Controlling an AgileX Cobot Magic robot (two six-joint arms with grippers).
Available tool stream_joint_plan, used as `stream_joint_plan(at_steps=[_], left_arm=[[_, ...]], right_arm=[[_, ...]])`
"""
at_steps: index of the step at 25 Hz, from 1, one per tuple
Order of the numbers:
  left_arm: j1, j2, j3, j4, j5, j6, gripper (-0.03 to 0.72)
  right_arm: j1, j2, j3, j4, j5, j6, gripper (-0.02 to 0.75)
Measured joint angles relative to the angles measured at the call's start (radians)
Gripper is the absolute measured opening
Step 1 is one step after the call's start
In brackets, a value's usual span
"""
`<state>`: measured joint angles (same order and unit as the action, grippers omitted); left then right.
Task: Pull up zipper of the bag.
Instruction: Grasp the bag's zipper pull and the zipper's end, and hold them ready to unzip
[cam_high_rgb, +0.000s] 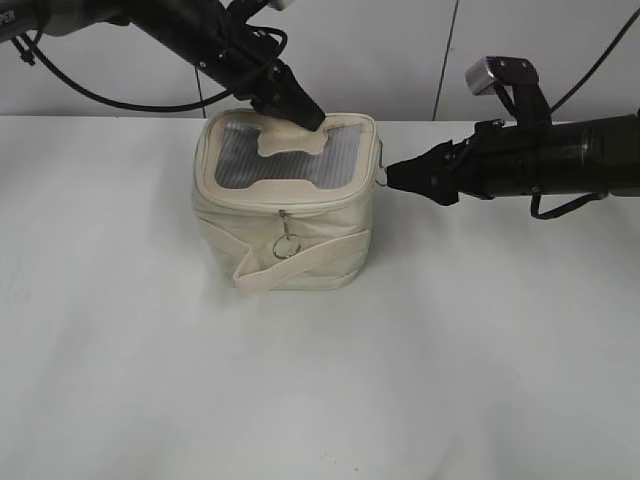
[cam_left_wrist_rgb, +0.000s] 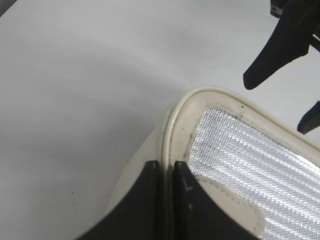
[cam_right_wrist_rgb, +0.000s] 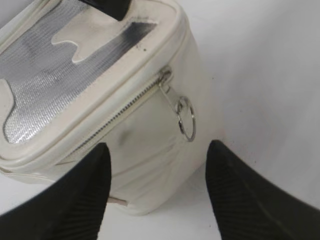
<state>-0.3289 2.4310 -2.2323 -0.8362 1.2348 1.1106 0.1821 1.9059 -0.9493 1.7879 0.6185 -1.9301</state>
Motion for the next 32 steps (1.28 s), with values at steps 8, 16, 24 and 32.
stream_joint_plan(at_steps=[8, 16, 24, 32], left_arm=[[0.0, 0.0, 0.0, -0.001, 0.0, 0.0, 0.05], [0.0, 0.0, 0.0, -0.002, 0.0, -0.005, 0.05], [0.0, 0.0, 0.0, -0.001, -0.002, -0.007, 0.05], [0.0, 0.0, 0.0, 0.0, -0.006, -0.026, 0.05]], right_arm=[[0.027, 0.049, -0.01, 0.033, -0.046, -0.131, 0.475], [0.028, 0.116, -0.086, 0.035, -0.066, -0.161, 0.475], [0.083, 0.176, -0.17, 0.037, -0.12, -0.165, 0.228], [0.104, 0.106, -0.105, 0.038, -0.207, -0.12, 0.008]])
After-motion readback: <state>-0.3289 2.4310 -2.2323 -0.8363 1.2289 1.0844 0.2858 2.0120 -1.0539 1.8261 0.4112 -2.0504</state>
